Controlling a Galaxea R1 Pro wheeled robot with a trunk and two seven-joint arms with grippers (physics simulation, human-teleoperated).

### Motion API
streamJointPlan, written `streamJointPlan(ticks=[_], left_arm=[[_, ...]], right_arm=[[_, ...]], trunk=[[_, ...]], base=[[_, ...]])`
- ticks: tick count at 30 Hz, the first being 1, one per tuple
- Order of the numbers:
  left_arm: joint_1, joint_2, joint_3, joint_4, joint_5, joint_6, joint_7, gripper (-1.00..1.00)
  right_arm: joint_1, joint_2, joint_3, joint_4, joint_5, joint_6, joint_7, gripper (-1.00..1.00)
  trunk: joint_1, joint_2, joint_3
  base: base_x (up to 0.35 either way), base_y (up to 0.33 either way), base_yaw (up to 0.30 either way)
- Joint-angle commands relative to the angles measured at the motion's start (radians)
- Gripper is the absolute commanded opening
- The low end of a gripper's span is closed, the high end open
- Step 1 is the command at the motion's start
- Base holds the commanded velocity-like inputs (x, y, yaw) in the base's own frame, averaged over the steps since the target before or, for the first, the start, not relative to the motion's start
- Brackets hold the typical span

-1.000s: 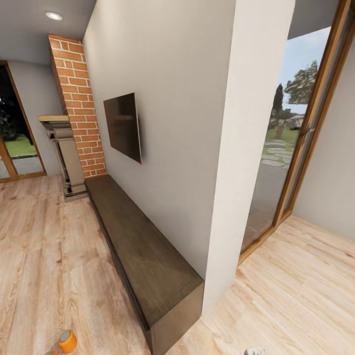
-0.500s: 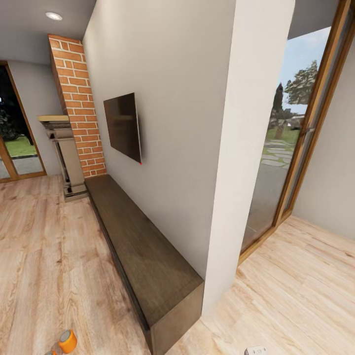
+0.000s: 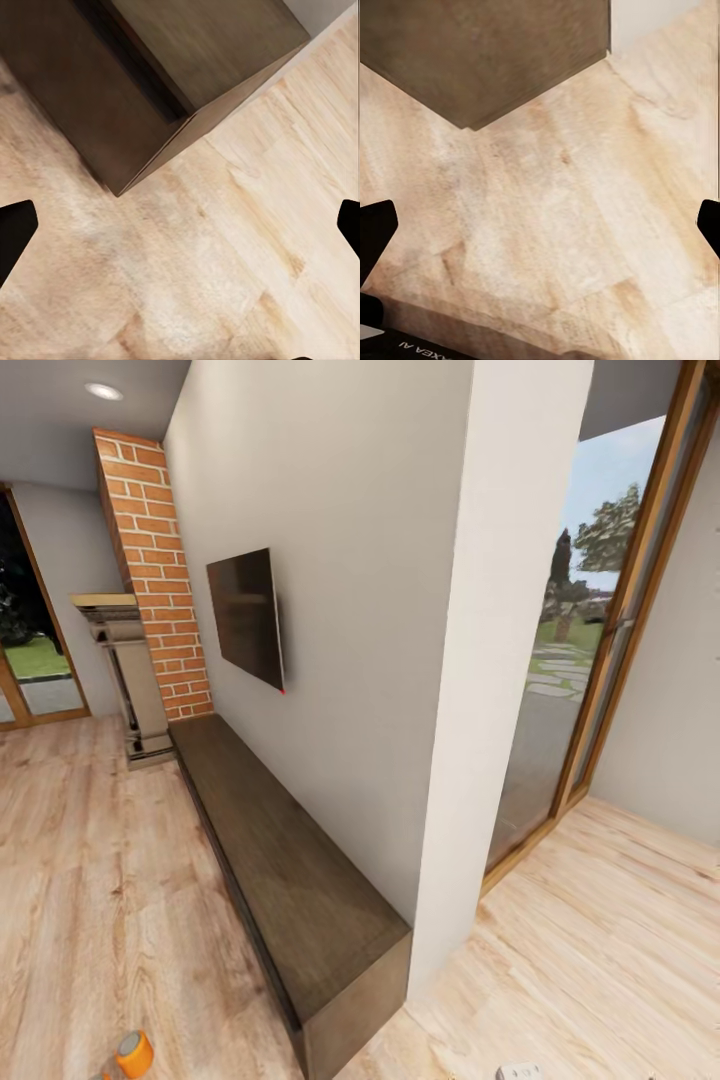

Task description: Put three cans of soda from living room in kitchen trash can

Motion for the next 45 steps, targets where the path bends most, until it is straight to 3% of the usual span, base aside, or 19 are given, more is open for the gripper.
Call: streamJointPlan(ticks=[1, 45], left_arm=[[0.0, 0.0, 0.0, 0.0, 0.0, 0.0, 0.0, 1.0], [0.0, 0.0, 0.0, 0.002, -0.001, 0.0, 0.0, 1.0]], right_arm=[[0.0, 0.0, 0.0, 0.0, 0.0, 0.0, 0.0, 1.0], [0.0, 0.0, 0.0, 0.001, 0.0, 0.0, 0.0, 1.0]], trunk=[[0.0, 0.0, 0.0], [0.0, 0.0, 0.013]], base=[[0.0, 0.0, -0.203], [0.0, 0.0, -0.266]])
